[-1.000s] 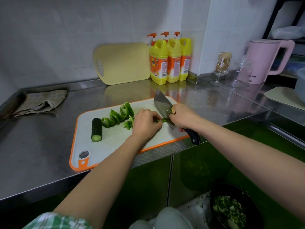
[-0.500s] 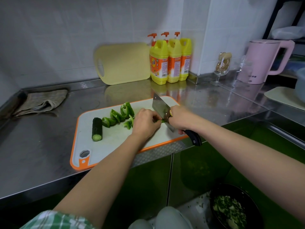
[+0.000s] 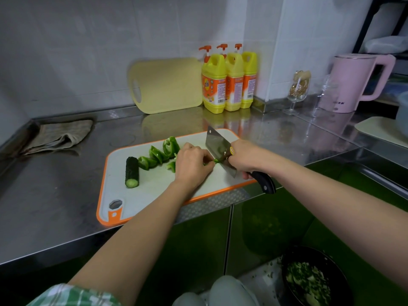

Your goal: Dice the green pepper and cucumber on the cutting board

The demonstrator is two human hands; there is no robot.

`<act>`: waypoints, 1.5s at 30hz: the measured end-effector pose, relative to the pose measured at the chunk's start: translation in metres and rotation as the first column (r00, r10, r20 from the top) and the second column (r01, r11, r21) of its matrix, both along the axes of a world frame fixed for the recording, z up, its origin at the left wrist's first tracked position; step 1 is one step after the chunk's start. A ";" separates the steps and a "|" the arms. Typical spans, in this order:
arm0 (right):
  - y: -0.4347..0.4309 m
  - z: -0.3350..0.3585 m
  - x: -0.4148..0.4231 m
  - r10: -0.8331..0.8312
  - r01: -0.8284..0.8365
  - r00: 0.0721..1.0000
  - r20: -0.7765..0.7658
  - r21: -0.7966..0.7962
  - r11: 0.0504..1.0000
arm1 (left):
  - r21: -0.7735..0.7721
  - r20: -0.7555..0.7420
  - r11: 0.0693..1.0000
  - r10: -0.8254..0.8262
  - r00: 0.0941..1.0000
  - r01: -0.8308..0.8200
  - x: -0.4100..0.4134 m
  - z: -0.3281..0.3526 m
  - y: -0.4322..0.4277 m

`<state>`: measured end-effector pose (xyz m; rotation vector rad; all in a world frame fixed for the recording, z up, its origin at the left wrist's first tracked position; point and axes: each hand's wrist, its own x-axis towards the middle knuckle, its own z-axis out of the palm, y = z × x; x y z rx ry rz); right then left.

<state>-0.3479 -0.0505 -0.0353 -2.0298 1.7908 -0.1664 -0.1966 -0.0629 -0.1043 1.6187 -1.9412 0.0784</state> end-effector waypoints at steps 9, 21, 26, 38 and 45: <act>-0.016 -0.017 0.004 -0.044 0.057 0.992 0.122 -0.105 0.993 | 0.036 -0.059 0.999 0.021 0.998 -0.019 -0.004 0.002 -0.002; -0.013 -0.006 0.003 0.001 -0.001 1.000 -0.021 -0.005 1.000 | 0.057 -0.077 0.997 0.055 0.995 -0.051 -0.005 -0.001 -0.009; -0.018 -0.016 0.005 -0.037 0.045 0.995 0.091 -0.082 0.996 | 0.040 -0.043 0.998 0.049 0.998 -0.047 -0.005 -0.001 -0.008; 0.000 0.006 -0.004 0.007 -0.003 0.997 0.081 -0.054 0.999 | 0.005 0.076 0.999 0.042 0.996 -0.042 0.015 0.007 0.011; -0.005 -0.004 0.002 -0.015 0.015 1.000 -0.011 -0.033 0.999 | 0.015 0.043 0.998 0.066 0.997 -0.066 0.007 0.005 0.007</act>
